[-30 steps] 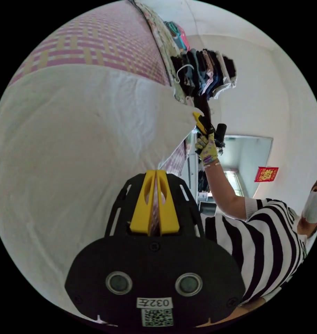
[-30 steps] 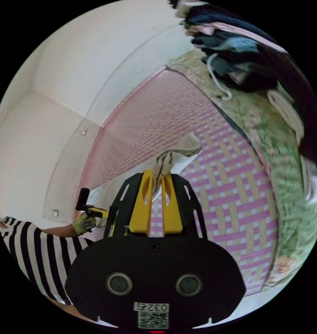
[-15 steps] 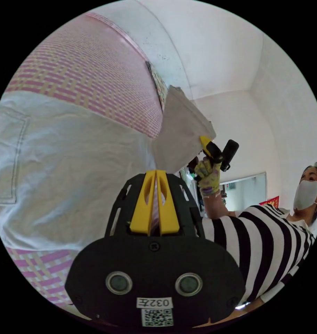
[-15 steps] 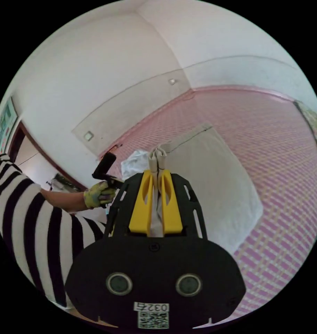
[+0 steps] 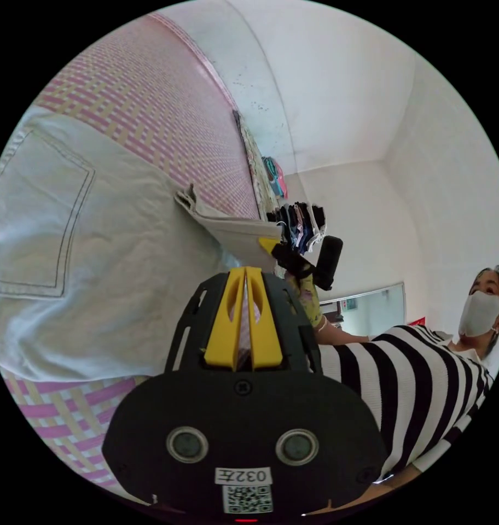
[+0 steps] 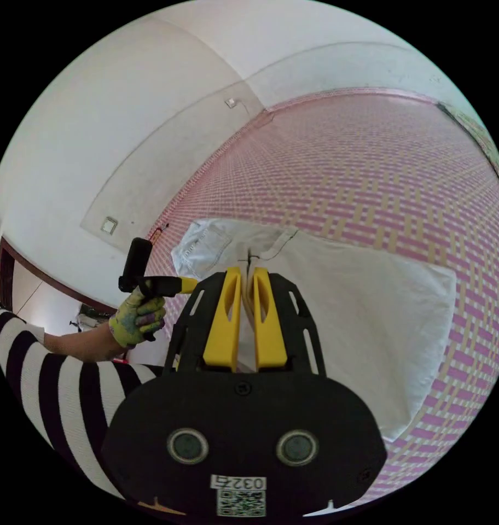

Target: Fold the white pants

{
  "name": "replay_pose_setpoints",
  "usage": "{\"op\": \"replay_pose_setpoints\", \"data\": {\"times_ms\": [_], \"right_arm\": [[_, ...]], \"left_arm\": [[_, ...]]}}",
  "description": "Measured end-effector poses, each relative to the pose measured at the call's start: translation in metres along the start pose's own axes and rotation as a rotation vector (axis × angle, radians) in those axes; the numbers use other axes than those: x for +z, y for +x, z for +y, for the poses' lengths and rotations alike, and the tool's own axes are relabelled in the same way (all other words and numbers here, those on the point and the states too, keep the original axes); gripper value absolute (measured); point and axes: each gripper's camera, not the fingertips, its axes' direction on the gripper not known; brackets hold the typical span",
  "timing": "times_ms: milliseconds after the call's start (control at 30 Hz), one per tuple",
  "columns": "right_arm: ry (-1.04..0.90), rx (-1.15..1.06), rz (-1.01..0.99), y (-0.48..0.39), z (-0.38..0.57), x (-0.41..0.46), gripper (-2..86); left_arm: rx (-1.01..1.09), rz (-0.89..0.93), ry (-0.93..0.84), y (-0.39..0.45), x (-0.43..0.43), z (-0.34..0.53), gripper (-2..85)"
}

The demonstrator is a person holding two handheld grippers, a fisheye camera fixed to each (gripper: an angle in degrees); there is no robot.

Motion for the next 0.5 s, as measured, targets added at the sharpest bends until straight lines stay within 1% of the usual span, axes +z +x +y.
{"op": "replay_pose_setpoints", "data": {"times_ms": [67, 100, 167, 200, 233, 267, 333, 400, 467, 500], "right_arm": [[-0.041, -0.036, 0.02, -0.002, -0.003, 0.006, 4.2], [-0.116, -0.041, 0.027, 0.003, -0.004, 0.024, 4.4], [-0.236, -0.015, -0.012, 0.018, 0.003, 0.058, 4.9], [-0.324, 0.036, -0.072, 0.033, 0.008, 0.079, 5.2], [-0.353, 0.069, -0.094, 0.043, 0.013, 0.087, 5.3], [-0.337, 0.079, -0.112, 0.048, 0.013, 0.084, 5.4], [-0.348, 0.118, -0.196, 0.064, 0.011, 0.078, 8.7], [-0.366, 0.093, -0.25, 0.066, 0.01, 0.075, 9.7], [-0.374, 0.049, -0.328, 0.062, 0.012, 0.066, 8.4], [-0.394, -0.006, -0.453, 0.057, 0.016, 0.06, 6.8]], "left_arm": [[0.019, -0.009, -0.006, 0.004, 0.002, -0.006, -0.9], [0.025, -0.012, -0.014, 0.005, 0.005, -0.01, -0.9], [0.018, -0.029, -0.031, 0.002, 0.013, -0.016, -0.9], [0.008, -0.041, -0.046, 0.0, 0.02, -0.019, -0.9], [0.001, -0.036, -0.057, -0.001, 0.027, -0.023, -0.9], [-0.001, -0.03, -0.061, 0.0, 0.03, -0.025, -0.9], [-0.002, -0.033, -0.07, 0.005, 0.042, -0.032, -0.8], [-0.026, -0.068, -0.08, 0.005, 0.049, -0.037, -0.8], [-0.075, -0.087, -0.085, -0.002, 0.053, -0.042, -0.6], [-0.107, -0.094, -0.08, -0.008, 0.053, -0.044, -0.2]]}}
